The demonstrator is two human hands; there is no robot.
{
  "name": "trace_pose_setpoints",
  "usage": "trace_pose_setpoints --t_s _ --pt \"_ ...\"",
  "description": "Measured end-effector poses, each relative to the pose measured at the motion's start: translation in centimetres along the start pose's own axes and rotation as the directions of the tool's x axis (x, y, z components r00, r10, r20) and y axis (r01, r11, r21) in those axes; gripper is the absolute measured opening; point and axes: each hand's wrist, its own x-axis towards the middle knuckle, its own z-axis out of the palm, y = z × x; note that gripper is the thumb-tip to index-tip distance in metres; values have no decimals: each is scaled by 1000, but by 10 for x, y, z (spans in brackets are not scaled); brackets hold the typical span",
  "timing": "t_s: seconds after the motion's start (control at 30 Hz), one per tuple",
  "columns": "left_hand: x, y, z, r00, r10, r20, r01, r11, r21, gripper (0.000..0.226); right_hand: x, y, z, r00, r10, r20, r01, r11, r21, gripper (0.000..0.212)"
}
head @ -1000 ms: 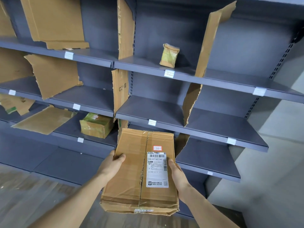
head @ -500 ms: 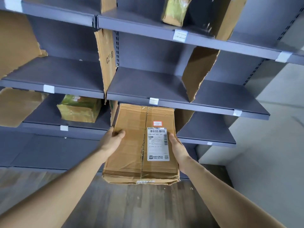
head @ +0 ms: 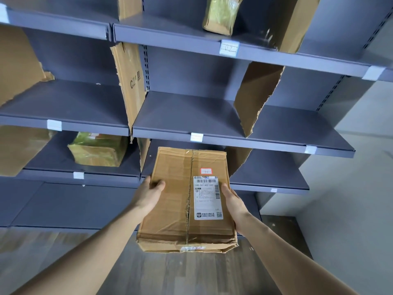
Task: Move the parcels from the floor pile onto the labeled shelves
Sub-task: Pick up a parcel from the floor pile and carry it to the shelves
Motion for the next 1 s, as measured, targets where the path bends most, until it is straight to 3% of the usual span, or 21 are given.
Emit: trace_pose_setpoints --t_s 0.3,0.43,0.53,0.63,0.8,1.0 --pt "1 10 -11 1000 9 -12 -9 1000 14 65 -10 -16 0 1000 -27 4 27 999 27 60" --pt "-9 36 -26 996 85 -32 -84 996 4 60 -20 -40 -11 994 -109 -2 109 994 28 69" --pt "-16 74 -43 983 176 -43 -178 983 -45 38 -35 -77 -24 979 -202 -37 202 979 -20 86" --pt "-14 112 -60 967 243 -73 -250 961 -115 52 -50 -120 -28 954 -290 -80 288 957 -46 76" --pt "5 154 -83 979 197 -57 -204 956 -209 51 -64 -170 -22 952 -303 -37 305 951 48 60" --pt "26 178 -98 991 120 64 -96 949 -301 72 -40 -191 -19 963 -267 -37 270 958 99 59"
